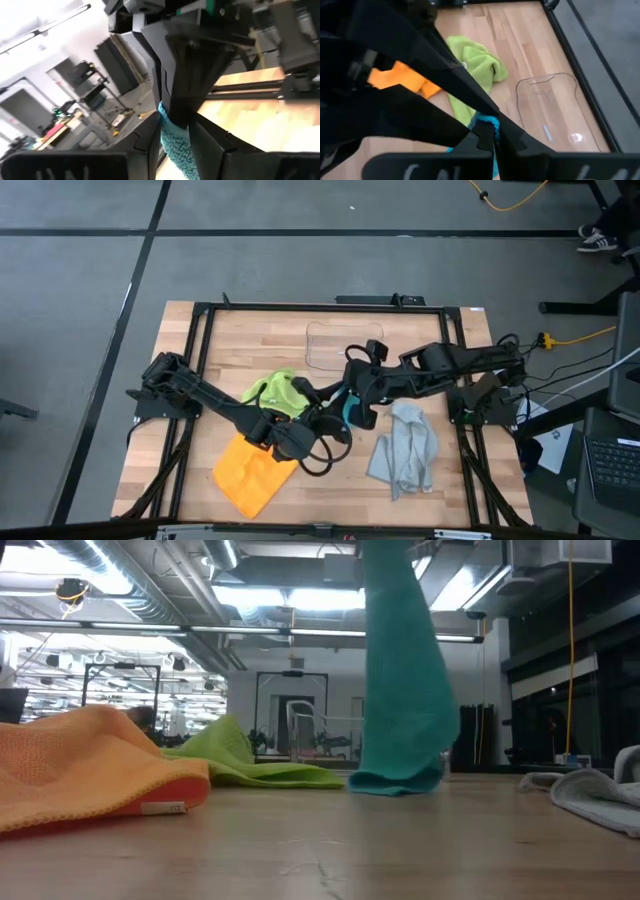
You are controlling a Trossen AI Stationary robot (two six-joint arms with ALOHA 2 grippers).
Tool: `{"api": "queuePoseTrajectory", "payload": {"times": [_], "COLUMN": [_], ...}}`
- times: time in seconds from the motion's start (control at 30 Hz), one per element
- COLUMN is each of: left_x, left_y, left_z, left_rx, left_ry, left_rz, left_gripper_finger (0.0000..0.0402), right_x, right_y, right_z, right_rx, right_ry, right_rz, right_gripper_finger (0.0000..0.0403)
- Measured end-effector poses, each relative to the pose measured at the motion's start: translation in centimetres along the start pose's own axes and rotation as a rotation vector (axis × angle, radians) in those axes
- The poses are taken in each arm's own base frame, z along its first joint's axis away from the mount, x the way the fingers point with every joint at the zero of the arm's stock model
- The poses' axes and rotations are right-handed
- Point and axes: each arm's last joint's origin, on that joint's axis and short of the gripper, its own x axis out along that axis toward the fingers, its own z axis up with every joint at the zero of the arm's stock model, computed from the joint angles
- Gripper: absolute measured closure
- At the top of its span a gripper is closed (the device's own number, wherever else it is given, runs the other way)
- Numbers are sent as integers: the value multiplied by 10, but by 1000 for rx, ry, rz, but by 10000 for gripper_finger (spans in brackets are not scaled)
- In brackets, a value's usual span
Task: Fold microfiber towels
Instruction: Fold the blue towel
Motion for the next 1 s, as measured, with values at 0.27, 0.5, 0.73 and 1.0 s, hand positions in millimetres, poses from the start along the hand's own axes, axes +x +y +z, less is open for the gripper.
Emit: {"api": "queuePoseTrajectory", "payload": {"times": [0.27,0.5,0.73,1.0], "left_x": [10,13,28,26], "left_y": [4,7,13,14], "left_z": [-5,-8,-10,-11], "left_rx": [52,95,89,100], "left_ry": [53,104,128,151], "left_rz": [85,180,217,266], "left_gripper_finger": [308,308,308,308], "right_x": [1,1,0,0], "right_y": [-1,0,4,-9], "right_z": [0,0,0,-7], "right_rx": [-11,-12,6,58], "right_ry": [-6,2,-23,-85], "right_rz": [-29,-10,-36,-443], "right_gripper_finger": [402,402,402,402]}}
